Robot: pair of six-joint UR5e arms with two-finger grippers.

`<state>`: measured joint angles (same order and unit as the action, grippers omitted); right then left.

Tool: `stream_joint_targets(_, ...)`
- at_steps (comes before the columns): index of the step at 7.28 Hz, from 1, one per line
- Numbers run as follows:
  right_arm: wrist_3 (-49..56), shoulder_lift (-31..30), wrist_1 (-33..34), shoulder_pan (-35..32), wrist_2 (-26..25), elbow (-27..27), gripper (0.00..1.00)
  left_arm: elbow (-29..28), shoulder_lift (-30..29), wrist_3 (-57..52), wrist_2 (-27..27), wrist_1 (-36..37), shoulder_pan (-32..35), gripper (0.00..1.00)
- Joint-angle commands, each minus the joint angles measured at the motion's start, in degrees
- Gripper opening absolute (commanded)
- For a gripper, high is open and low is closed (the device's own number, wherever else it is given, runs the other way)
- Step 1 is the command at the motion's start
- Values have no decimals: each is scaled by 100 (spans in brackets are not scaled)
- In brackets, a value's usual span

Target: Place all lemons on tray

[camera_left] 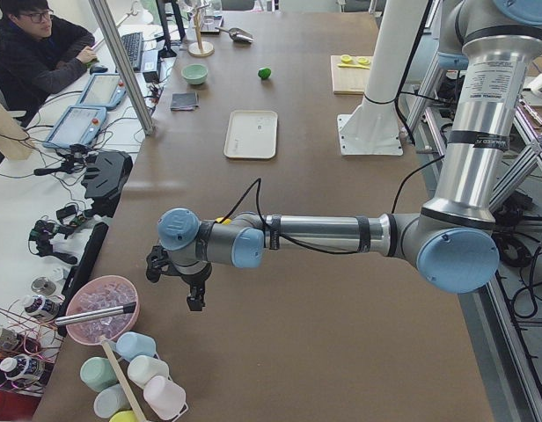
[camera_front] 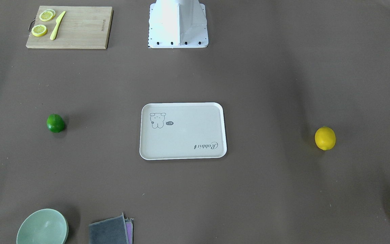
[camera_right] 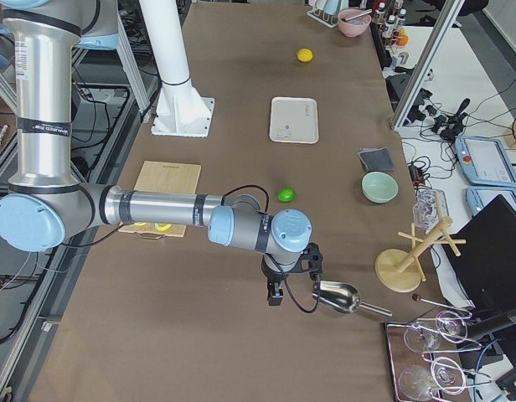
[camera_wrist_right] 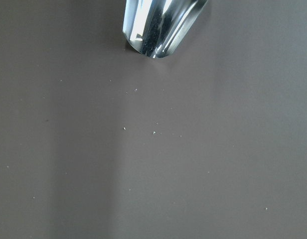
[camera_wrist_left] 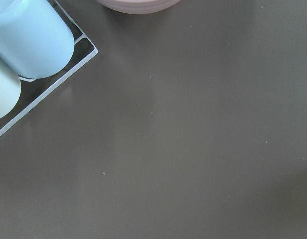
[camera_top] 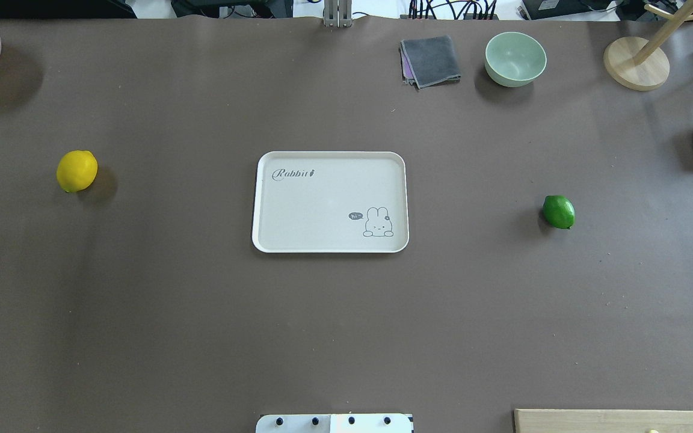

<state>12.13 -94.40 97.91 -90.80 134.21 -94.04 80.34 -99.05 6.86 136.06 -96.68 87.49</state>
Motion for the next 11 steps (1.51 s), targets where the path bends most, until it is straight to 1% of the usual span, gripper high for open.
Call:
stream_joint_targets(1,0,0,0,27,0,0,100,-36,-9,-87,9,-139,-30,98)
stream_joint_targets(2,0,0,0,45,0,9,100,-27,-52,-88,9,-158,-48,98)
stream_joint_targets(4,0,-17,-585,45,0,18,100,-114,-53,52,-9,-106,-214,98)
stream_joint_targets(5,-96,-17,-606,45,78,-8,100,-185,-70,218,0,-184,-223,98)
stream_joint_targets(6,-262,-26,-624,54,192,0,100,-81,-62,263,9,-167,-224,98)
stream_joint_targets(7,-246,-26,-650,132,193,-35,100,-106,-79,255,0,-184,-224,98)
stream_joint_targets(8,-263,-17,-659,202,193,-96,100,103,-27,255,9,-358,-224,98)
stream_joint_targets(10,-229,-17,-668,308,193,-131,100,105,96,220,61,-474,-224,98)
stream_joint_targets(11,-263,0,-703,570,202,-175,100,113,88,324,375,-518,-258,98)
